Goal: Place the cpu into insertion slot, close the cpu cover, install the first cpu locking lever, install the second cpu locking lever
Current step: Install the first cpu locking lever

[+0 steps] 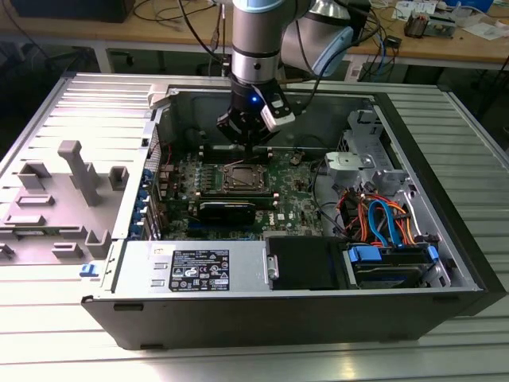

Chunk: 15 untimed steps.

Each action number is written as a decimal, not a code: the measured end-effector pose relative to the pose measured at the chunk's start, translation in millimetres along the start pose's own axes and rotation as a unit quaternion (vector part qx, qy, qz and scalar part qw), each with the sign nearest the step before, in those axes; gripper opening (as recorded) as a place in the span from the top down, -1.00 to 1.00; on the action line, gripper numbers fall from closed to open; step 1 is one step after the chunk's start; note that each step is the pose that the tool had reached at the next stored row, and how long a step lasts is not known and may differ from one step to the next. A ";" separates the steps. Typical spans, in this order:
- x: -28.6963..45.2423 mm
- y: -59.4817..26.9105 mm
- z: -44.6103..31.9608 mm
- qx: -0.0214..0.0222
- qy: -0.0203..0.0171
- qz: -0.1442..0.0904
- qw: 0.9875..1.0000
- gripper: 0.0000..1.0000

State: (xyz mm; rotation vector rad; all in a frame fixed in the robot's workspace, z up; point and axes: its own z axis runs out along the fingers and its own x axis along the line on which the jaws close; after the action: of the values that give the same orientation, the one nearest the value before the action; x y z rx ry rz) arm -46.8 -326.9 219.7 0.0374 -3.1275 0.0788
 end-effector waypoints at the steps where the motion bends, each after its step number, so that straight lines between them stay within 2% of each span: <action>1: -0.2 0.1 1.0 0.000 0.000 0.000 1.000 0.78; 15: -2.4 0.3 7.1 0.000 0.000 0.000 1.000 0.78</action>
State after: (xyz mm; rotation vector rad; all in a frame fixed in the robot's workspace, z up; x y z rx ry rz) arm -44.6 -326.9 212.6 0.0373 -3.1274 0.0790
